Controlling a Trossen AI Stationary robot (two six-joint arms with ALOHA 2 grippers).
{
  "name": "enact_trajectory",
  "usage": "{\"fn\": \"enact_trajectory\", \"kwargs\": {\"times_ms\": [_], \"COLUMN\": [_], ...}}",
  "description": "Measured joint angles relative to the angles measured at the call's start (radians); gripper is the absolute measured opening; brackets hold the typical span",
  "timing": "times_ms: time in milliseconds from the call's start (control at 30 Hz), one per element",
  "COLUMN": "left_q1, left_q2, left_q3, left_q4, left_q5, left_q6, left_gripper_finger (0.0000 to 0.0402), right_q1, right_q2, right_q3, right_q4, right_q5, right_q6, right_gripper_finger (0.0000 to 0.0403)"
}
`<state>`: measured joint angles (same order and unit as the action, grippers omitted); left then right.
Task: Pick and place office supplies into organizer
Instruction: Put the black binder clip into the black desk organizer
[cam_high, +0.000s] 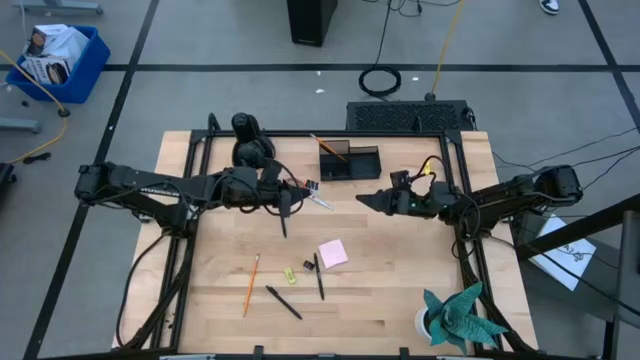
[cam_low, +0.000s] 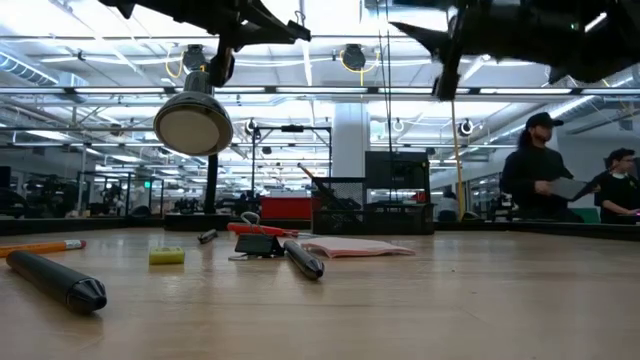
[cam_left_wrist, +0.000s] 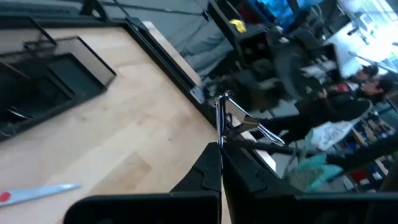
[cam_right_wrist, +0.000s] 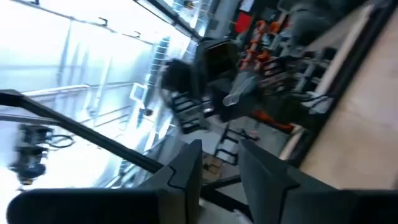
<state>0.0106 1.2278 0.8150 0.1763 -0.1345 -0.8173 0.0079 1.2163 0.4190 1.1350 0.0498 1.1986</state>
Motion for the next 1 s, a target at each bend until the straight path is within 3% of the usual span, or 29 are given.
{"fn": "enact_trajectory", "kwargs": {"times_ms": [167, 333, 733, 1000], "left_q1": [0.020, 0.025, 0.016, 0.016], "left_q2": [0.001, 0.005, 0.005, 0.005], "left_q3": [0.000, 0.000, 0.000, 0.000], "left_q4": [0.022, 0.038, 0.035, 0.035], "left_q5": [-0.015, -0.008, -0.006, -0.005], "left_q6": [0.001, 0.010, 0.037, 0.052], "left_gripper_finger": [0.0001, 0.0001, 0.0001, 0.0001], "right_q1": [0.000, 0.004, -0.001, -0.002], "right_q2": [0.000, 0.054, 0.218, 0.308], "right_q3": [0.096, 0.228, 0.291, 0.355], "right_q4": [-0.069, -0.265, -0.142, -0.081], "right_q5": [-0.003, -0.022, 0.001, -0.015], "right_q6": [0.008, 0.018, 0.200, 0.230], "right_gripper_finger": [0.0134, 0.0166, 0.0170, 0.0169]}}
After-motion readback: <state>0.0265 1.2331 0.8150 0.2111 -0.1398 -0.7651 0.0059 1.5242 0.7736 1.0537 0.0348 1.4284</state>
